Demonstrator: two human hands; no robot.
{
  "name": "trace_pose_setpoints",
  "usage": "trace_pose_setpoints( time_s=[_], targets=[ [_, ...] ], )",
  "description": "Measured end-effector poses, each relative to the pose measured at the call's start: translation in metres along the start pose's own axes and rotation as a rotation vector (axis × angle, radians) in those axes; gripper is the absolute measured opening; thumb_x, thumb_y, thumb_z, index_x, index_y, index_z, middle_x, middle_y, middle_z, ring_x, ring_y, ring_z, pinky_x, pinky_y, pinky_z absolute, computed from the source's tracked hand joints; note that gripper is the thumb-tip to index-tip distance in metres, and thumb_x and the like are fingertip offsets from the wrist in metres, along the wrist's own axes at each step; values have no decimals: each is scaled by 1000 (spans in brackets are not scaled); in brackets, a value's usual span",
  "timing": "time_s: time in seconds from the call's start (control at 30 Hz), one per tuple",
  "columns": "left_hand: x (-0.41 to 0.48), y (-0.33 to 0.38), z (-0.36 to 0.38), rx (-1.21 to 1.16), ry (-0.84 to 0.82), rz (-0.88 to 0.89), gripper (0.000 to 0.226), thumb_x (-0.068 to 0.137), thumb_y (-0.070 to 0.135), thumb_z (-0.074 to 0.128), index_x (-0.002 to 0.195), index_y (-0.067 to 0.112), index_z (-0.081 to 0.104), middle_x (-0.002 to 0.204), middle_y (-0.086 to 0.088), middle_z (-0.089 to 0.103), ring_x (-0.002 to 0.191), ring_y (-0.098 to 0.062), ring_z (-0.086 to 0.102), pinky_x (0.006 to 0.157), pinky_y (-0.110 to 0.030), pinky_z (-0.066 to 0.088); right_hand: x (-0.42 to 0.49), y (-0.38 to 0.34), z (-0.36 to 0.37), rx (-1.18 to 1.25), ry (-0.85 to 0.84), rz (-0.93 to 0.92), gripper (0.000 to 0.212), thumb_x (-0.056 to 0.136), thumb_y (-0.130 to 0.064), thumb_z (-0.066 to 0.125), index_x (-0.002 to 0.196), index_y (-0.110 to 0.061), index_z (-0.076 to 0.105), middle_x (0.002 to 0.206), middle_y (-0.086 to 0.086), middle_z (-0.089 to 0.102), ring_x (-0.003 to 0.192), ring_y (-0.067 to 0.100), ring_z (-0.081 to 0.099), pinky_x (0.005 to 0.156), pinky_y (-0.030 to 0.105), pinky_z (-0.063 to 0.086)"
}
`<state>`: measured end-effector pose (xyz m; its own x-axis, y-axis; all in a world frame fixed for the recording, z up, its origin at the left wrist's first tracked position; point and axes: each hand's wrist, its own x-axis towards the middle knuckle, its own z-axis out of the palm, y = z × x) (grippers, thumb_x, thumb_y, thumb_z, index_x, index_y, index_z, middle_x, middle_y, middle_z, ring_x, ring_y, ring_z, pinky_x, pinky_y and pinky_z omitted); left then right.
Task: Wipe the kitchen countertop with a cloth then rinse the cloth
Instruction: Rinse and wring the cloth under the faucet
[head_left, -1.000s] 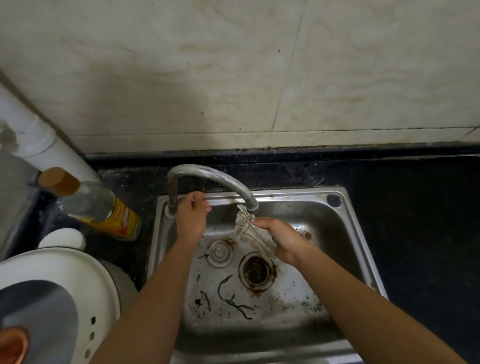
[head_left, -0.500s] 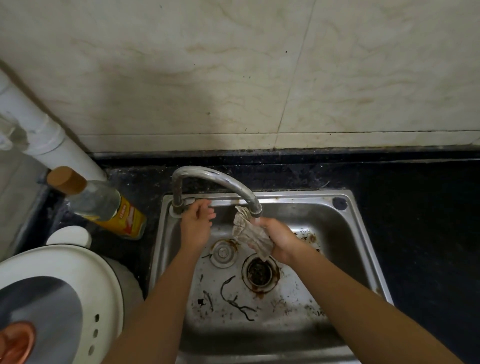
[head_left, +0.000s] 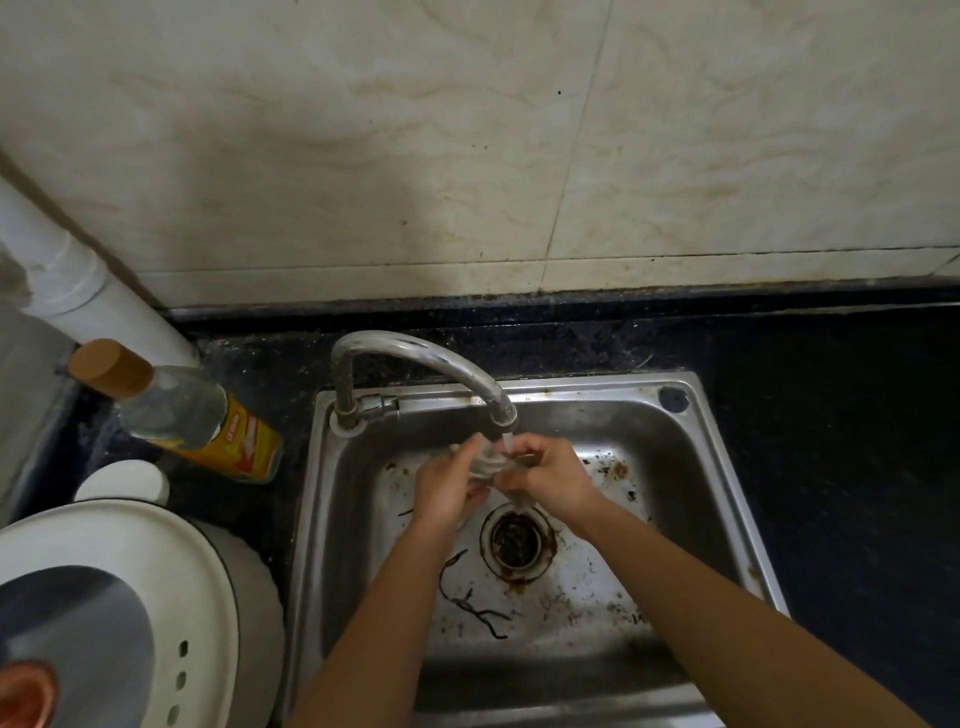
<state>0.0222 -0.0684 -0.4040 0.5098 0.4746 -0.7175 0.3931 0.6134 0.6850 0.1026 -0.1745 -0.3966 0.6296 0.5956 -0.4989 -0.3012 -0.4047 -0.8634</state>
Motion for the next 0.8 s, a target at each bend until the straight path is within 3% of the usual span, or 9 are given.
trace_pose_setpoints(
  time_s=[0.13, 0.33, 0.43, 0.53, 0.6, 0.7, 0.8],
  targets=[
    [9, -2, -1, -191, -18, -54, 28, 89, 12, 61, 115, 2, 60, 109, -18, 68, 94, -25, 68, 65, -26, 56, 2, 4, 0, 58, 27, -33, 30, 73, 16, 64, 95, -5, 65, 77, 3, 66, 52, 6, 57, 47, 22, 45],
    [12, -4, -8, -313, -149, -50, 28, 94, 12, 51, 120, 2, 57, 114, -16, 66, 99, -22, 67, 76, -29, 54, 13, 11, 0, 94, 161, 91, 39, 75, 9, 60, 111, -5, 63, 107, 12, 65, 88, 19, 60, 61, 21, 48],
    [13, -4, -11, -291, -225, -35, 29, 95, 14, 50, 121, 3, 57, 114, -14, 67, 103, -22, 66, 84, -31, 51, 13, 15, 0, 236, 185, 243, 28, 75, -12, 54, 101, -9, 64, 100, 7, 64, 90, 19, 58, 75, 30, 47],
    [14, -4, -11, -276, -263, -43, 25, 95, 14, 49, 117, 5, 59, 113, -14, 68, 103, -22, 67, 84, -32, 51, 12, 18, -2, 370, 123, 361, 16, 90, -25, 50, 91, -15, 62, 86, 4, 63, 85, 20, 57, 81, 36, 47],
    [16, -4, -9, -253, -284, -45, 25, 94, 11, 50, 117, 6, 58, 114, -14, 67, 103, -22, 66, 83, -32, 52, 12, 18, -3, 388, 111, 361, 17, 88, -23, 56, 97, -11, 64, 87, 5, 64, 86, 21, 58, 79, 35, 49],
    [19, -5, -8, -200, -281, -24, 29, 89, 0, 54, 117, 5, 58, 114, -16, 66, 103, -25, 66, 80, -31, 55, 14, 18, -4, 448, 174, 282, 20, 84, -7, 61, 103, -2, 65, 89, 10, 66, 80, 19, 62, 61, 28, 52],
    [19, -7, -5, -119, -211, 13, 29, 86, -3, 58, 114, 4, 62, 108, -15, 69, 99, -27, 67, 79, -31, 56, 17, 18, -8, 438, 234, 183, 16, 82, -2, 65, 99, -1, 67, 88, 12, 70, 72, 19, 68, 62, 29, 55]
  ],
)
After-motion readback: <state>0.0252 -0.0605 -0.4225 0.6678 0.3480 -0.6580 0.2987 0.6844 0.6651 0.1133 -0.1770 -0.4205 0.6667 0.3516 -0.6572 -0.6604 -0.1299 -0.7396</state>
